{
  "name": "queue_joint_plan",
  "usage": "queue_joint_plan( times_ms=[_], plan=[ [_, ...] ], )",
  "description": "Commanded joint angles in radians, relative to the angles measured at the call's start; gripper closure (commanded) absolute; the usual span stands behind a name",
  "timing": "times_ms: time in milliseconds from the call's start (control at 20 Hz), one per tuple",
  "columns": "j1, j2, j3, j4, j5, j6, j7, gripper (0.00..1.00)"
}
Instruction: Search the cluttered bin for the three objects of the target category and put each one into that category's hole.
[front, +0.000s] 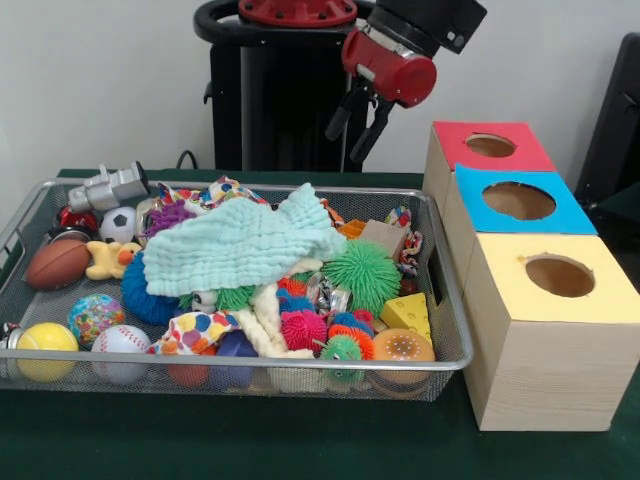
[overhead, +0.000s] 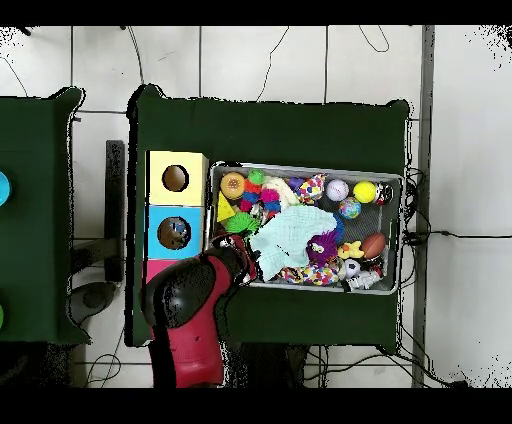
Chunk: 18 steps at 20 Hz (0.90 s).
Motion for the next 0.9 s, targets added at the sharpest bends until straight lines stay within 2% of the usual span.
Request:
queue_joint_plan(
  times_ms=[50,250,550,600,700,850,900],
  plan=[
    [-0.134,-0.090,0.334,0.059,0.553,-0.009,-0.710,0.00],
    [-0.157,-0.074,0.343,0.079,0.480,0.000,-0.664,0.00],
    [-0.195,-0.022,0.304,0.092,0.303,0.046,-0.605,0.00],
    [-0.198,0.002,0.279,0.092,0.240,0.062,-0.572,0.00],
    [-0.198,0.013,0.263,0.096,0.198,0.075,-0.548,0.00],
    [-0.217,0.057,0.216,0.086,0.072,0.090,-0.509,0.00],
    [-0.230,0.092,0.186,0.074,-0.014,0.095,-0.475,0.00]
  ],
)
